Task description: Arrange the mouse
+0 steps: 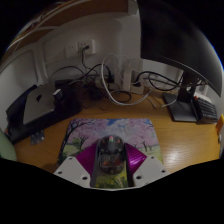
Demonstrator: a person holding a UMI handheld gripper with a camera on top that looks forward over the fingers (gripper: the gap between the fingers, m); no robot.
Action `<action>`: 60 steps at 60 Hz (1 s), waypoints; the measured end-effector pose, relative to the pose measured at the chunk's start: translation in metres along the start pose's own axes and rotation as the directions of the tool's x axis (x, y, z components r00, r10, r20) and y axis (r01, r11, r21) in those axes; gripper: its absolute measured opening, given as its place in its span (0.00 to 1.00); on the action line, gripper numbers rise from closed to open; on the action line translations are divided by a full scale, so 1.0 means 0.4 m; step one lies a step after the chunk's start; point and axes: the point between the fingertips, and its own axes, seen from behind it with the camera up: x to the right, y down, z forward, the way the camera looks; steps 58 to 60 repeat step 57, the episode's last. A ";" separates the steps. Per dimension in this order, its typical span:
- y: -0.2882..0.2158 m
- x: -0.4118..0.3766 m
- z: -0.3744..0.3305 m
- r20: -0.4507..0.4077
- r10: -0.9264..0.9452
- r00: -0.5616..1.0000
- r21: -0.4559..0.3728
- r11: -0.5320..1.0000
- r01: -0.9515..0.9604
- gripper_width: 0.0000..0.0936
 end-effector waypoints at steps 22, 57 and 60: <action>-0.050 0.080 -0.322 -0.061 0.037 0.997 -0.063 0.997 -0.040 0.91; -0.057 0.423 -0.775 -0.192 0.055 0.980 0.002 0.998 -0.055 0.92; -0.057 0.423 -0.775 -0.192 0.055 0.980 0.002 0.998 -0.055 0.92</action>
